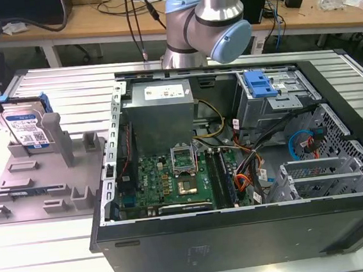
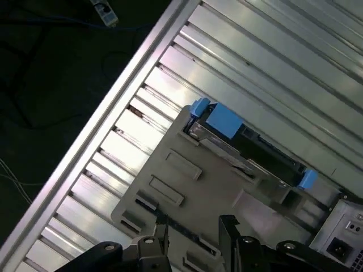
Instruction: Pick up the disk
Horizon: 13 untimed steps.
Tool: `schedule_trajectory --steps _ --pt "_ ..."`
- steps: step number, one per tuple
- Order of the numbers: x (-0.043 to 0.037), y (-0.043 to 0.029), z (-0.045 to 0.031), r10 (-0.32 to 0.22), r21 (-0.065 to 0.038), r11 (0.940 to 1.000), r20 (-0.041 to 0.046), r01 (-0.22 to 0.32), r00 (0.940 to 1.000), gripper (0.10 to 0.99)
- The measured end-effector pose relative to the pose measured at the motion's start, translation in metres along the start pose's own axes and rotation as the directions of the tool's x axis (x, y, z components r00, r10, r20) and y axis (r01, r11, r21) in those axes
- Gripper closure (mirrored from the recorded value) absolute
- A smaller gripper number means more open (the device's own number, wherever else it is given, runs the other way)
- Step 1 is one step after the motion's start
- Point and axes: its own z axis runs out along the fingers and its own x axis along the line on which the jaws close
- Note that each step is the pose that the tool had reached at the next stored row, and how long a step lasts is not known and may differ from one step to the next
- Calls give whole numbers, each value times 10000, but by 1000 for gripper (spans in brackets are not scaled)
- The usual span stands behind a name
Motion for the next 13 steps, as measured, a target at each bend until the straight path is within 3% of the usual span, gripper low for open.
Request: schedule_trajectory --steps 2,4,6,7,9,12,13 --pt "0 0 5 -686 -2 9976 -25 686 9976 604" --pt "0 0 7 -990 -2 9951 -36 990 9951 604" --pt "0 0 11 -1578 -4 9875 -57 1578 9875 588" --pt "0 0 12 -1755 -4 9845 -64 1755 9845 529" --pt "0 0 15 -2182 -4 9759 -78 2183 9759 529" --pt "0 -1 25 -3195 49 9475 -114 3196 9475 529" --pt "0 -1 28 -3322 66 9432 -113 3323 9431 529"
